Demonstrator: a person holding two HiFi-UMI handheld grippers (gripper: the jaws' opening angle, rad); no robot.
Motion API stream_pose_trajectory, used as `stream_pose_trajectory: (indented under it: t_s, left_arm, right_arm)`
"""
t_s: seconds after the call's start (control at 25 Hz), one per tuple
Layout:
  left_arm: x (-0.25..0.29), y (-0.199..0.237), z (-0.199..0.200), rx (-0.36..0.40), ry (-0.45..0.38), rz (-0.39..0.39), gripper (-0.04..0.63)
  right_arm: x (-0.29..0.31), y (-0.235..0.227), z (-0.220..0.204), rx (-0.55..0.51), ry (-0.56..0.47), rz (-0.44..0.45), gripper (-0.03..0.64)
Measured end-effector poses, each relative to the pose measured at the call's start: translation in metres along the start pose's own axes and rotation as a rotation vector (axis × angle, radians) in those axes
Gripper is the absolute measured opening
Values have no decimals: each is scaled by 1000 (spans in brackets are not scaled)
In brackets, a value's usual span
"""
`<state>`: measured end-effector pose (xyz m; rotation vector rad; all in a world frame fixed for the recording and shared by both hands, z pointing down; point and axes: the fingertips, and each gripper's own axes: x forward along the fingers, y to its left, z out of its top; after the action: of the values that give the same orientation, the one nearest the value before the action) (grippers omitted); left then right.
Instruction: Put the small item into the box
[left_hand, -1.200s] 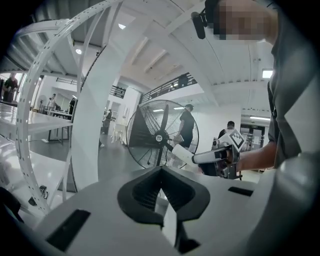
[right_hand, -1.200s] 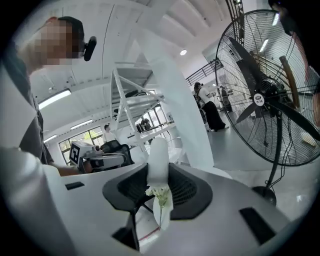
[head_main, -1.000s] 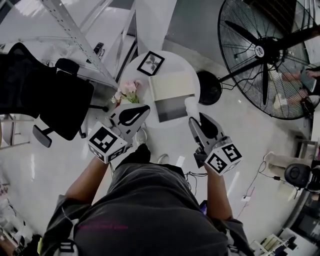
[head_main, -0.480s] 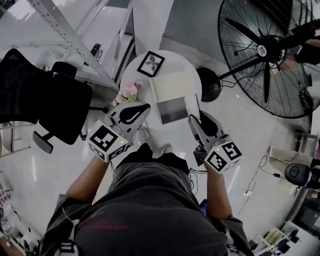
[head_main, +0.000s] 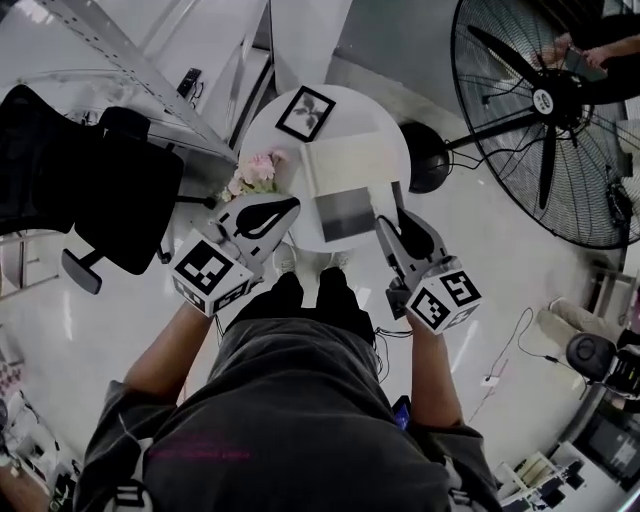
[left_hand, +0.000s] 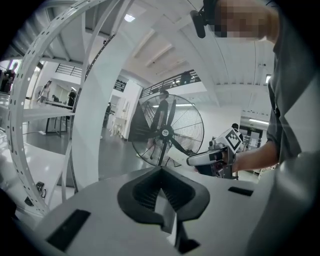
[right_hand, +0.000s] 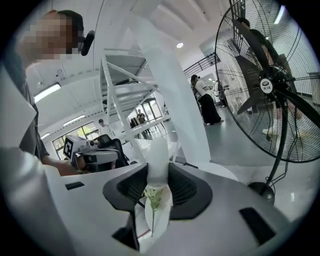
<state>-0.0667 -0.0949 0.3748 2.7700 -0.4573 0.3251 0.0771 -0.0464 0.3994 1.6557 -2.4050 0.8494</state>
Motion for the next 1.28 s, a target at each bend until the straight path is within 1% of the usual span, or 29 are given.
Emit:
stream_pose_trajectory:
  t_s: [0.32, 0.6, 0.8, 0.92, 1.0, 1.28]
  left_arm:
    - [26, 7, -19, -32, 48, 30, 15]
    - [51, 9, -36, -40, 65, 75, 15]
    - [65, 5, -51, -70, 77, 125, 15]
    - [72, 5, -57, -74, 71, 160, 15]
    - [74, 5, -59, -90, 72, 185, 15]
    - [73, 2, -70, -133, 72, 260, 15]
  right_arm:
    - [20, -44, -29, 26, 78, 16, 137]
    - [37, -71, -61, 8, 171, 83, 137]
    - [52, -83, -91, -54, 251, 159, 137]
    - [59, -90, -106, -88, 294, 202, 137]
    - [63, -93, -116, -111, 328, 234, 137]
    - [77, -94, -149, -240, 438, 330, 137]
